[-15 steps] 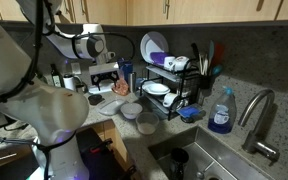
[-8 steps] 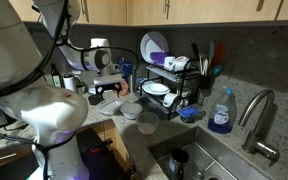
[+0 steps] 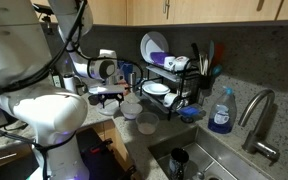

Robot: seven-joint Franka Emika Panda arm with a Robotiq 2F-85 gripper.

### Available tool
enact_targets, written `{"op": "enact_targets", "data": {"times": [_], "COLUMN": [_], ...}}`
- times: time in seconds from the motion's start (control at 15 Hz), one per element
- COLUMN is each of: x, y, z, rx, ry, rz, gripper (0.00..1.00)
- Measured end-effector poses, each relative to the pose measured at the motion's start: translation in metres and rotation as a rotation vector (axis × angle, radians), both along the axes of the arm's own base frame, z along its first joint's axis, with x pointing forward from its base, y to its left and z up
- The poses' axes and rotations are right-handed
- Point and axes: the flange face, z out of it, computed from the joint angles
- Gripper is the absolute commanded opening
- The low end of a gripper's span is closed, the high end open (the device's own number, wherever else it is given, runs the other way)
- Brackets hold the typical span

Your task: Pick the white bowl on the counter and place it in the dish rack

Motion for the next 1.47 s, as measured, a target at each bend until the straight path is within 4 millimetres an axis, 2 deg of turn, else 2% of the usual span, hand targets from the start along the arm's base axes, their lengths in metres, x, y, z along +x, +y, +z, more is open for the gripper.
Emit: {"op": "enact_targets", "data": {"times": [0.4,0.73,1.07,1.47], "x": [0.001,0.007,0.016,0.040], "y": [0.001,0.001,-0.008,-0.010], "z": [0.001,0.000,-0.022,-0.046], "rx": [0.005,-0.004,-0.021,-0.006], "ry": [-0.001,-0.060,-0.074,-0.122], "rz": [-0.003,0.061,0.111,0.183], "gripper": [1.00,1.00,1.00,1.00]}}
